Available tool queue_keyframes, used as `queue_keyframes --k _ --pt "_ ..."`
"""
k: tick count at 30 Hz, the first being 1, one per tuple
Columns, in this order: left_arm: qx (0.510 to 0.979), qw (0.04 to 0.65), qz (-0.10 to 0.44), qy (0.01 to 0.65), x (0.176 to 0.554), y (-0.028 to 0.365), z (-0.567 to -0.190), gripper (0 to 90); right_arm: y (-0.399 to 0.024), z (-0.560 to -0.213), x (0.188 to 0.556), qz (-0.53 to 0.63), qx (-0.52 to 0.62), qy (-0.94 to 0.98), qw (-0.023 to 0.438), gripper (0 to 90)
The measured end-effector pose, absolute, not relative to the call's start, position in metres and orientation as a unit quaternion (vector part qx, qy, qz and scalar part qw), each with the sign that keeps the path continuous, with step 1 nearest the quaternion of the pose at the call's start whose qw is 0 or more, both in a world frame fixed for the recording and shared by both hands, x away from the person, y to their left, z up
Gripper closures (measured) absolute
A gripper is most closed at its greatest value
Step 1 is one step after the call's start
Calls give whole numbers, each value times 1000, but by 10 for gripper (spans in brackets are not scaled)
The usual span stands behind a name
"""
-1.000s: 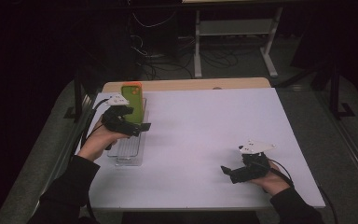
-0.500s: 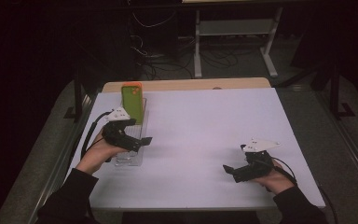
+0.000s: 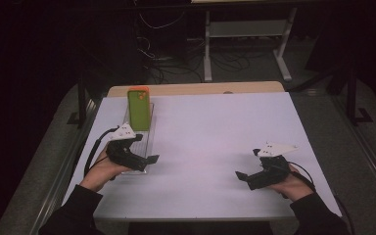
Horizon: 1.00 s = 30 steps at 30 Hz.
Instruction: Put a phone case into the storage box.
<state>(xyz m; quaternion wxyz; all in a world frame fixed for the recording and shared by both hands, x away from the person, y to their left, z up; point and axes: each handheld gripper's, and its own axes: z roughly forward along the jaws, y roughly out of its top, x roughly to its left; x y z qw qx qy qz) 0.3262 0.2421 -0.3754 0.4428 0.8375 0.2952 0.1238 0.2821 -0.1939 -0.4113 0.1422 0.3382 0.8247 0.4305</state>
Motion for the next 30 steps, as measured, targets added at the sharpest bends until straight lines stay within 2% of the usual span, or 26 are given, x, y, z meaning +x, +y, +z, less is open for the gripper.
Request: queue_keyframes --k 12,30 --pt "834 452 125 291 315 249 -388 0 -191 -404 283 438 329 826 130 0" --pt "836 451 131 283 313 258 -400 0 -192 -402 285 441 327 824 139 0"
